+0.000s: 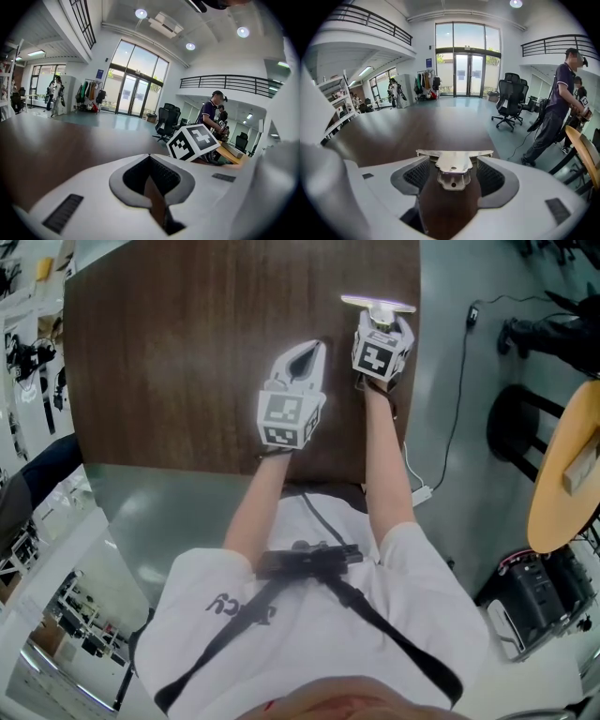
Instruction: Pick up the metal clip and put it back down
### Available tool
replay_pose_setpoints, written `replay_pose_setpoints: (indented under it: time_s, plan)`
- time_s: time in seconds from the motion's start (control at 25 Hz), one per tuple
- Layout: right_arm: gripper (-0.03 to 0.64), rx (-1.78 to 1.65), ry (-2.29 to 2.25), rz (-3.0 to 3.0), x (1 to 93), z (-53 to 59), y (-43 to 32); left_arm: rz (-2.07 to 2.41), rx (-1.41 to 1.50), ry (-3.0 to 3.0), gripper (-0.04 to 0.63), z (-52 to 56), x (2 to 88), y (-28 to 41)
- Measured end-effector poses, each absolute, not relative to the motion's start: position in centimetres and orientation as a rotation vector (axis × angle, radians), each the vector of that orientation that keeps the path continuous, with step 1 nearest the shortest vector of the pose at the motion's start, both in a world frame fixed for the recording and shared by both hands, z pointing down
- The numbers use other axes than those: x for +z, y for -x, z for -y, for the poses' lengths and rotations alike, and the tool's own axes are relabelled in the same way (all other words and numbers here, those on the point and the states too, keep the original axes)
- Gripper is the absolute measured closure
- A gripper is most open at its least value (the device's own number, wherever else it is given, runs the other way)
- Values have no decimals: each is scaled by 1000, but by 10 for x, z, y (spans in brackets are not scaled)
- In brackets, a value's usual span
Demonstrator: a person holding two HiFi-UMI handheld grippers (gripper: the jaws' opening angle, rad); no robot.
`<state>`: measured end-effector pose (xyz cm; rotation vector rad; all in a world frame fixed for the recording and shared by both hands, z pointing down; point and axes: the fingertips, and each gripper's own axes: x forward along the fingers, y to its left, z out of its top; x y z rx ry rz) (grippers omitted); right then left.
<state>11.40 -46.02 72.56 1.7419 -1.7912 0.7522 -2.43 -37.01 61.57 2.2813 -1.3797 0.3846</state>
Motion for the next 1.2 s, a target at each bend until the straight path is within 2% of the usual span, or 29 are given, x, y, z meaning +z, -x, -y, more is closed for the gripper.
replay_pose_setpoints:
  time_s: [0.4, 0.44, 0.48, 0.52, 0.84, 1.04, 1.2]
  plan:
    - [321, 722, -1781, 2075, 606, 381, -98, 1491, 271, -2325, 591, 315, 549, 49]
    - [371, 717, -1786, 2127, 588, 371, -93, 1508, 257, -2332, 591, 309, 540, 53]
    - [450, 709, -1796, 2175, 571, 362, -89, 1527, 242, -2338, 591, 303, 530, 57]
    - [480, 694, -1802, 2218, 554, 353, -86, 1546, 224, -2345, 591, 298, 520, 60]
    - [611, 481, -1751, 2512, 434, 281, -34, 1670, 73, -2435, 591, 247, 437, 82]
    - [611, 286, -1701, 2642, 371, 237, -4, 1759, 8, -2450, 591, 210, 399, 102]
    - [611, 201, -1701, 2640, 361, 208, 10, 1796, -23, -2460, 591, 183, 382, 114]
